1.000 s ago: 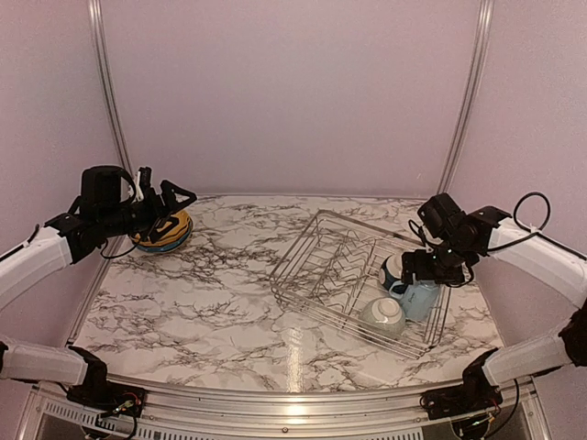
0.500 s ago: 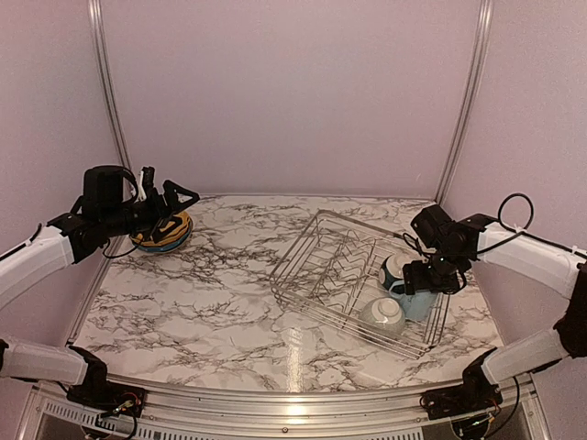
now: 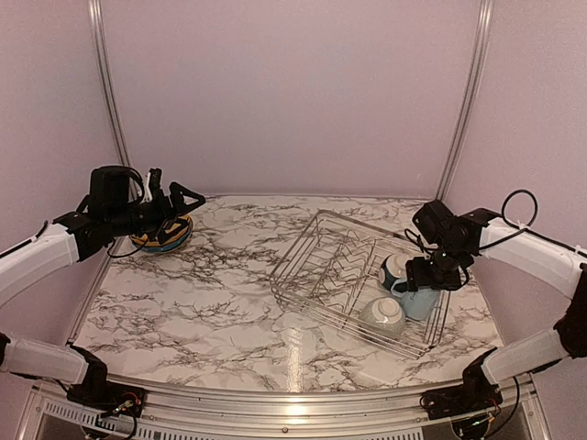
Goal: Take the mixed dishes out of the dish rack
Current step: Grab the cup from the dish rack, then pass from the right arm to the left
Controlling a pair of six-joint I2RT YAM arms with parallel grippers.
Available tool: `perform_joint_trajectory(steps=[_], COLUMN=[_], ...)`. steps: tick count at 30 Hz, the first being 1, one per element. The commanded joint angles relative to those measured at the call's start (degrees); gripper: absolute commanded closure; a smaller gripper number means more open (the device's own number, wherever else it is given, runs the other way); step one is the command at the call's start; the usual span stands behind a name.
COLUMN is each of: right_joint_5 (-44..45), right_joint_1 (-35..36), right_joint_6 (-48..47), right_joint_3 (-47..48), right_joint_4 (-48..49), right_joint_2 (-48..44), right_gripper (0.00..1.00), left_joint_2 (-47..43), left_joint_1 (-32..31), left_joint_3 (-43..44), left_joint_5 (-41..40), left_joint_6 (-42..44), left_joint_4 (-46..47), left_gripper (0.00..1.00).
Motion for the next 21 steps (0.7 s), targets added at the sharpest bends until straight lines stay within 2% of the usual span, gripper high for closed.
perform_joint_trajectory(steps=[1,11,21], right_joint_5=[1.0,0.2,-6.8], right_joint_1=[-0.6,-0.6,-0.6], right_joint_6=[-0.4,-1.9,-1.1], right_joint_3=[5.9,10.8,14.2], right_joint_4=[-2.3,-3.2,6.7], right_joint_2=[-4.0,-8.6,-10.8], right_gripper=[0.59,0.76,0.92], left_joint_2=[1.5,3.8,4.7], left_joint_1=[-0.6,-2.5,-4.8], left_joint_3=[2.1,3.1,3.8], left_joint_5=[0.9,1.1,1.0], left_joint_6=[1.1,0.8,0.6], left_joint_4=[1.9,1.9,3.5], left_gripper=[0.01,0.01,0.01])
